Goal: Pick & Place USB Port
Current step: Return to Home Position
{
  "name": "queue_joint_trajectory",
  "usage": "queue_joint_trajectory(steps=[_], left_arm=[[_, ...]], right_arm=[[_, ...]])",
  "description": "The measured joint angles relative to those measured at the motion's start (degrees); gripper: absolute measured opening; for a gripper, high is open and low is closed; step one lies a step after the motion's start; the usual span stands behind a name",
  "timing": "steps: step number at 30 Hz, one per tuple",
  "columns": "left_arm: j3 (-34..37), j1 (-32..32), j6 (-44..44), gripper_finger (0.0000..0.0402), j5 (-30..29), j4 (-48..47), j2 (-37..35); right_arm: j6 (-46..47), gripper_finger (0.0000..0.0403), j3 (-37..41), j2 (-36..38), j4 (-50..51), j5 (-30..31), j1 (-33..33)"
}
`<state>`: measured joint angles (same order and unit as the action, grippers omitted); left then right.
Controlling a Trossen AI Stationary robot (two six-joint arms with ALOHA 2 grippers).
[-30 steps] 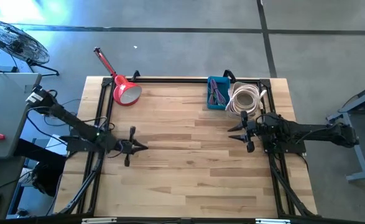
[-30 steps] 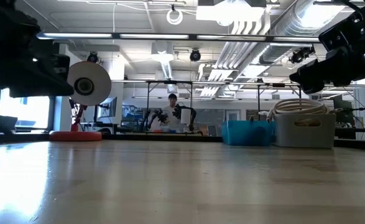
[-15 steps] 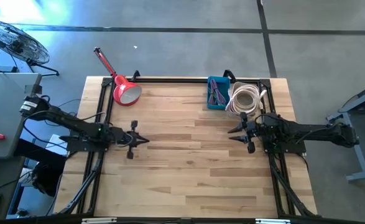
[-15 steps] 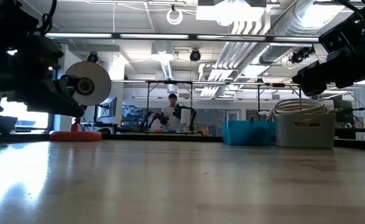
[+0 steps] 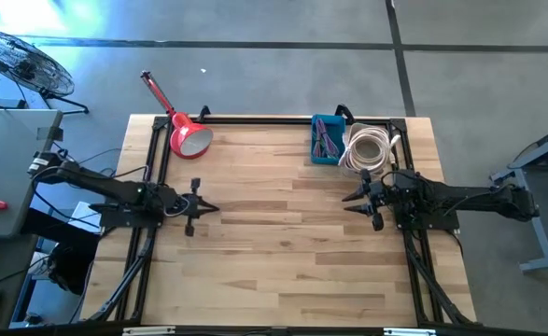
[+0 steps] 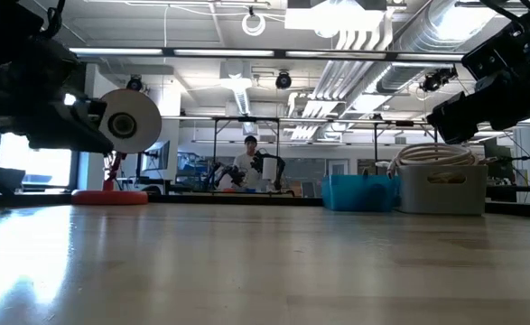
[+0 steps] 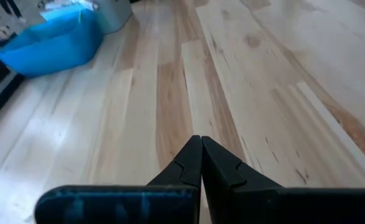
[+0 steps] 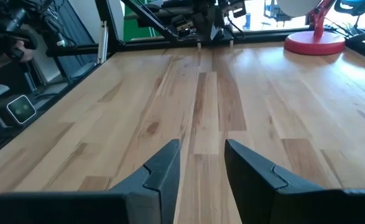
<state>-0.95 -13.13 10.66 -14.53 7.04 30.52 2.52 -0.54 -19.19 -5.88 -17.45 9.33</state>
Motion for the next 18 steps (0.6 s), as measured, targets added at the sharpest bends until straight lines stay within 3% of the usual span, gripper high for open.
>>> queue_joint_trajectory(steps=[7, 18], left_arm=[[0.0, 0.0, 1.7, 0.0001, -0.1, -5.2, -5.5], [-0.1, 0.0, 5.7, 0.0001, 0.0, -5.3, -11.8]], right_arm=[[-1.0, 0.0119, 0.0, 0.0, -1.4, 0.5, 0.0], [-1.3, 0.0119, 0.0, 0.0, -0.9, 0.5, 0.0]])
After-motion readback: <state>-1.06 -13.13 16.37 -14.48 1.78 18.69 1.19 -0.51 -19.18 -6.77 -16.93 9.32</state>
